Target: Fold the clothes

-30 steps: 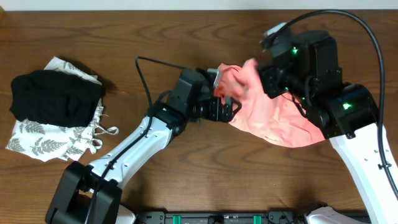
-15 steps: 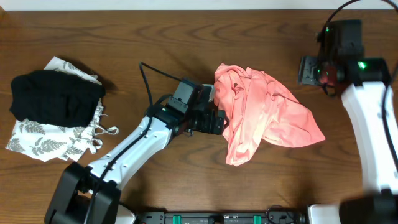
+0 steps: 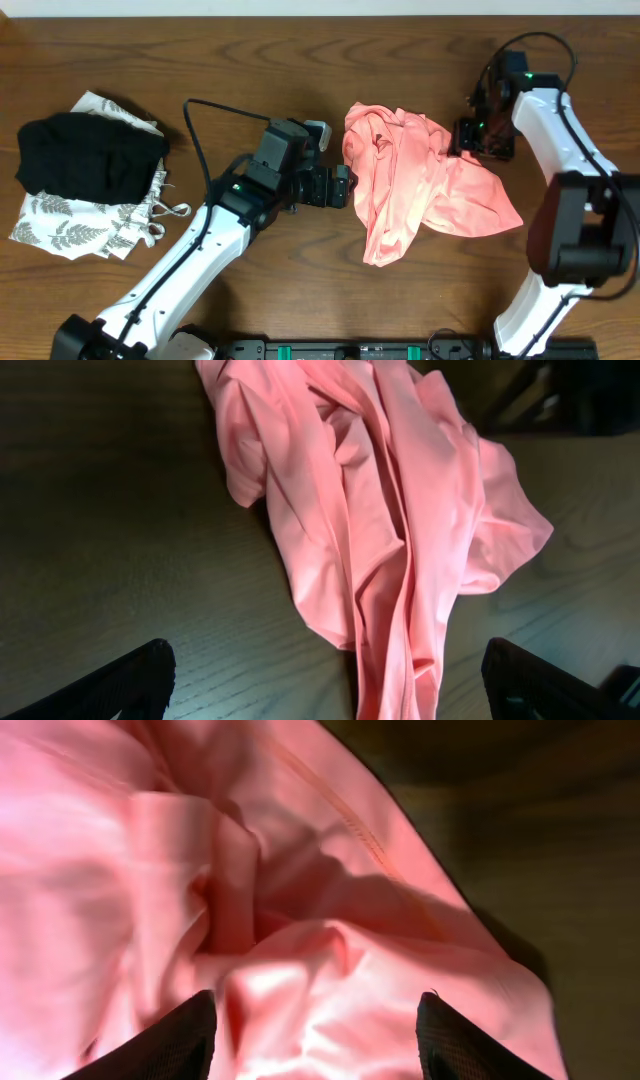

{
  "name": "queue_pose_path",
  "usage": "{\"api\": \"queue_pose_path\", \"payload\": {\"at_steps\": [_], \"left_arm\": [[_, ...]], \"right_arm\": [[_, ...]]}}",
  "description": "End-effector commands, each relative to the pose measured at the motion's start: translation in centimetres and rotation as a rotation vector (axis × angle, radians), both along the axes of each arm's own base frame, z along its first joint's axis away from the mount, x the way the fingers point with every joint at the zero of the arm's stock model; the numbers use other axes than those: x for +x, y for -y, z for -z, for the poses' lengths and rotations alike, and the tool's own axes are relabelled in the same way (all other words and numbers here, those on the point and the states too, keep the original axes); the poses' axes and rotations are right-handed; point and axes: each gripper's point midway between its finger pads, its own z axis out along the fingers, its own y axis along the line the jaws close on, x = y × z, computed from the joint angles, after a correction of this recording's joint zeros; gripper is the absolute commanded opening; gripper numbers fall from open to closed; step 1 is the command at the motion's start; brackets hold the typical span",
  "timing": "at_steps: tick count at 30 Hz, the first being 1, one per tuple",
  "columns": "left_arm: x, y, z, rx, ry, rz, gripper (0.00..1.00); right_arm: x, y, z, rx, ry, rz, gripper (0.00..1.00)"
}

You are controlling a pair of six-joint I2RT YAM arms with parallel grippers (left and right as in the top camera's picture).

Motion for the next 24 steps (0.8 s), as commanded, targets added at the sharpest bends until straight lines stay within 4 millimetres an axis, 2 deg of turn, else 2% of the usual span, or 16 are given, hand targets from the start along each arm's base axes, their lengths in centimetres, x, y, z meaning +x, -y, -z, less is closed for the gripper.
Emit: {"api": "queue_pose_path", "payload": {"at_steps": [1, 5, 10, 12, 15, 16, 18, 22, 24], "left_arm": [[0.4, -0.1, -0.9, 0.002, 0.032, -0.001, 0.98], [0.4, -0.1, -0.9, -0.017, 0.005, -0.036, 0.98], [0.4, -0.1, -0.9, -0.022, -0.001, -0.045, 0.98], [0.4, -0.1, -0.9, -0.022, -0.002, -0.046, 0.98], [0.4, -0.1, -0.9, -0.030, -0.012, -0.060, 0.98], [0.4, -0.1, -0.9, -0.034, -0.015, -0.065, 0.98], [0.5, -0.1, -0.9, -0.039, -0.020, -0.074, 0.98], [0.5, -0.1, -0.9, -0.042, -0.024, -0.079, 0.98], [0.5, -0.1, -0.9, -0.042, -0.024, -0.079, 0.98]], "right_arm": [[-0.3, 0.5, 1.5, -0.021, -0.037, -0.029, 0.63], [-1.8, 2.6, 2.8, -0.131, -0.108, -0.026, 0.66], [-3.2, 3.6, 3.6, -0.137, -0.149, -0.030, 0.65], [-3.3, 4.0, 3.9, -0.136, -0.148, -0.016, 0.59], [-3.2, 4.8, 4.7, -0.136, -0.133, 0.025, 0.41], [-3.2, 5.0, 4.9, -0.137, -0.128, 0.036, 0.39], [-2.8, 5.3, 5.7, -0.122, -0.099, 0.057, 0.41], [-2.3, 5.1, 6.3, -0.065, -0.061, 0.052, 0.58], [-2.2, 4.6, 6.3, -0.031, -0.053, 0.031, 0.55]]}}
